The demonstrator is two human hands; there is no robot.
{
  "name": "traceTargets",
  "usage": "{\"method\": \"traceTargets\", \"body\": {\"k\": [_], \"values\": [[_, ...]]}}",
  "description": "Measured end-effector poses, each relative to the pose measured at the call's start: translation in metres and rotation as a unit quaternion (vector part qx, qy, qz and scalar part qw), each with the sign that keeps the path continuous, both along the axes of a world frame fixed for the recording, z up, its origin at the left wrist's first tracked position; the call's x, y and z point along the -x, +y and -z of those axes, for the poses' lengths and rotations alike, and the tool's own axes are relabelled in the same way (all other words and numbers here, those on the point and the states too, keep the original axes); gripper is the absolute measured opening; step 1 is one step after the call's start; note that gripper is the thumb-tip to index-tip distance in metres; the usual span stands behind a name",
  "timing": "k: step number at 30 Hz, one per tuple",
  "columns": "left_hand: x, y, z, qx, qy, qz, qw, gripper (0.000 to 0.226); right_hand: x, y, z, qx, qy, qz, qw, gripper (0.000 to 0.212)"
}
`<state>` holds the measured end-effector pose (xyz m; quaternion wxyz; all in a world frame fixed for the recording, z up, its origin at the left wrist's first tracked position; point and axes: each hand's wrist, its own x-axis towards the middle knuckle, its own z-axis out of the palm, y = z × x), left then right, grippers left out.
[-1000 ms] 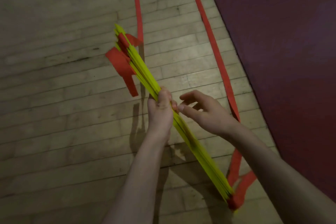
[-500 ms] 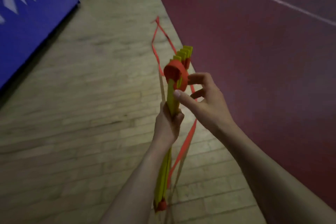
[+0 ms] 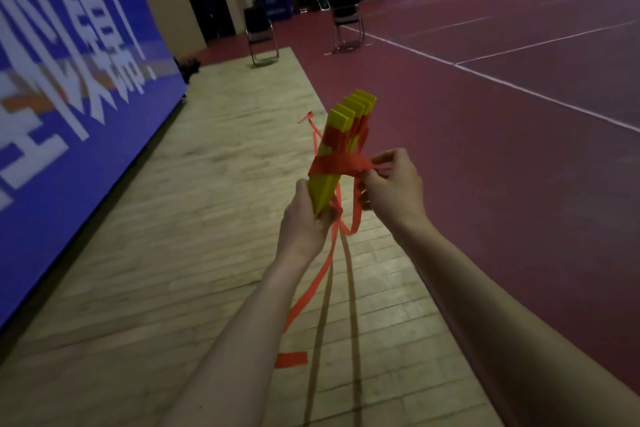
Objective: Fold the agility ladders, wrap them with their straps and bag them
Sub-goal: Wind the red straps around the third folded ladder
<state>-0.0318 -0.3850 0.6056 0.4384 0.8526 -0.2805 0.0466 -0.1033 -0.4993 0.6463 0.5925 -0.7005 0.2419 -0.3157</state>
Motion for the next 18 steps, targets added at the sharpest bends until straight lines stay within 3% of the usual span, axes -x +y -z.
{"method": "traceTargets", "body": {"k": [3,7,11,14,18], "values": [[0.014,0.021,-0.021,-0.026,-0.026,0.016,0.999,0.039,0.009,0.010,-0.008,-0.138,0.034,-0.008,0.990,0.008],[0.036,0.046,-0.045,-0.094,-0.072,0.023,0.993,0.067,0.022,0.016,-0.020,-0.318,0.049,-0.009,0.947,0.012],[0.051,0.064,-0.074,-0.160,-0.115,0.004,0.980,0.077,0.027,0.014,-0.020,-0.279,0.076,0.028,0.957,0.017],[0.061,0.078,-0.104,-0.119,-0.137,0.014,0.983,0.085,0.042,0.013,-0.024,-0.268,0.083,0.068,0.957,0.013],[0.070,0.091,-0.140,-0.059,-0.151,0.008,0.987,0.082,0.061,0.019,-0.034,-0.281,0.094,0.019,0.955,0.019]]}}
